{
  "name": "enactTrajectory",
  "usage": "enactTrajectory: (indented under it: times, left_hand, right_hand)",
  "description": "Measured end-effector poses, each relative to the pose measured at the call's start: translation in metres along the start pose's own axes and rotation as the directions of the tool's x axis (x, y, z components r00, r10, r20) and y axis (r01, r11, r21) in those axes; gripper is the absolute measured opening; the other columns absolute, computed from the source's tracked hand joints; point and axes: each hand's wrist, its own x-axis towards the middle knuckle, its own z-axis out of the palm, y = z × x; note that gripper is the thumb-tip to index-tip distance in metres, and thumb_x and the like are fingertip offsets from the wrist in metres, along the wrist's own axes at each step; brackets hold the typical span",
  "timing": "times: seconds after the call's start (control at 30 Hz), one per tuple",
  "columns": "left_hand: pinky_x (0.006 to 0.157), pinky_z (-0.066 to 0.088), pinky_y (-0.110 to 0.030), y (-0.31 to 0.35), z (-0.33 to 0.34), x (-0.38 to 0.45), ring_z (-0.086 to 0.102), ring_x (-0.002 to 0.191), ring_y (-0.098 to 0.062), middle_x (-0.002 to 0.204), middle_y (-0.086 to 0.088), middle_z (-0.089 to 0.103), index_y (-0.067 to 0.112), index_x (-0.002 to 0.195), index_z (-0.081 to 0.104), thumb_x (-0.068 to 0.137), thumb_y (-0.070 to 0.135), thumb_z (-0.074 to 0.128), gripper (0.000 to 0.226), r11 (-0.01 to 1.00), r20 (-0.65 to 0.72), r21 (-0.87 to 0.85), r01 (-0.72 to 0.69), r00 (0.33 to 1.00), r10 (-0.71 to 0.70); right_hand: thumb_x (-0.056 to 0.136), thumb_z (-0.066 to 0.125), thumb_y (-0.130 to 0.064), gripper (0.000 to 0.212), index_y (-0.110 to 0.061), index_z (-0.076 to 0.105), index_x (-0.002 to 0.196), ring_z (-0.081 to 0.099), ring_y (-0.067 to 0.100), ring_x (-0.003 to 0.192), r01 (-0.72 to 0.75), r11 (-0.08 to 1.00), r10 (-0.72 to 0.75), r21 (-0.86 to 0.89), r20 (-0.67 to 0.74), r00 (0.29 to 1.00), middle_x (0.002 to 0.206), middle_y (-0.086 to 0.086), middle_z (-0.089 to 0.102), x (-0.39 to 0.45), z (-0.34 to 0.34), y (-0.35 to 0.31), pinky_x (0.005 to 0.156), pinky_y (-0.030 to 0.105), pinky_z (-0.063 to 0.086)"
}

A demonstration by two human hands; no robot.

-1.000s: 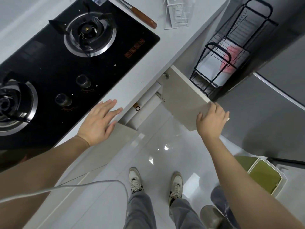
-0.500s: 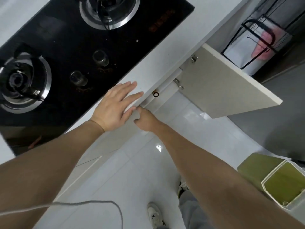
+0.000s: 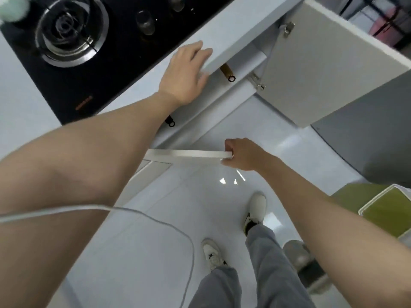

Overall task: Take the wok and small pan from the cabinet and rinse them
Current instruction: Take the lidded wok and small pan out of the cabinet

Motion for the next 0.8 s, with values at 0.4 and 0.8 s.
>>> enactTrajectory:
  times: [0.4,0.8]
  left_hand:
    - [0.123,-0.006,-0.043,-0.003,-0.008,-0.092,-0.014,0.151,-0.031,0.164,-0.015,-0.013,0.007,0.156,-0.009,0.091,0.001,0.042,0.083,0.994,0.255,0.033,0.102,0.961,-0.107]
    - [0.12,-0.015,-0.035,-0.008,-0.021,-0.087,-0.024,0.149,-0.023,0.163,-0.008,-0.022,0.011,0.156,-0.014,0.086,-0.008,0.04,0.09,0.991,0.375,-0.06,0.121,0.923,-0.09]
  right_hand:
    - [0.075,0.076,-0.046,0.053,-0.015,0.05,0.109,0.061,0.025,0.094,-0.032,0.964,-0.038,0.265,0.253,0.967,0.108,0.004,0.059,-0.097,0.155,-0.079,0.076,0.032,0.048]
    - [0.078,0.07,-0.062,0.083,-0.006,0.044,0.133,0.058,0.034,0.113,-0.056,0.98,-0.037,0.19,0.452,0.891,0.128,0.014,0.057,-0.089,0.195,-0.144,0.09,0.04,0.048]
